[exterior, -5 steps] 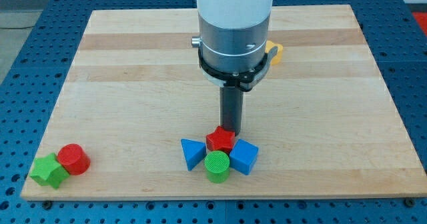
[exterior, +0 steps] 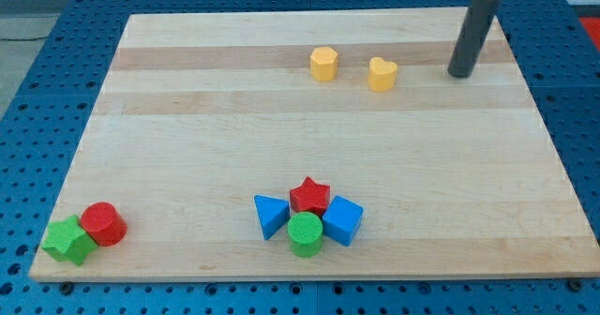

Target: Slide the yellow heart to the top side of the red star

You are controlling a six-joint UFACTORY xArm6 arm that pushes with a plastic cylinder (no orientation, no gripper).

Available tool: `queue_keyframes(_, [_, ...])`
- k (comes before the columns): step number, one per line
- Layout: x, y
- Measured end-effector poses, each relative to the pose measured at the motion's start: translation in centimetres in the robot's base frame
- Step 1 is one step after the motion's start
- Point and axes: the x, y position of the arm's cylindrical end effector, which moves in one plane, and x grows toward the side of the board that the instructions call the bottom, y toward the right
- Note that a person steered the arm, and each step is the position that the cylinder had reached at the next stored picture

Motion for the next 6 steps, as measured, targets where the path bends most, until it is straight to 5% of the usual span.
queue_keyframes(6, [0.8, -15.0])
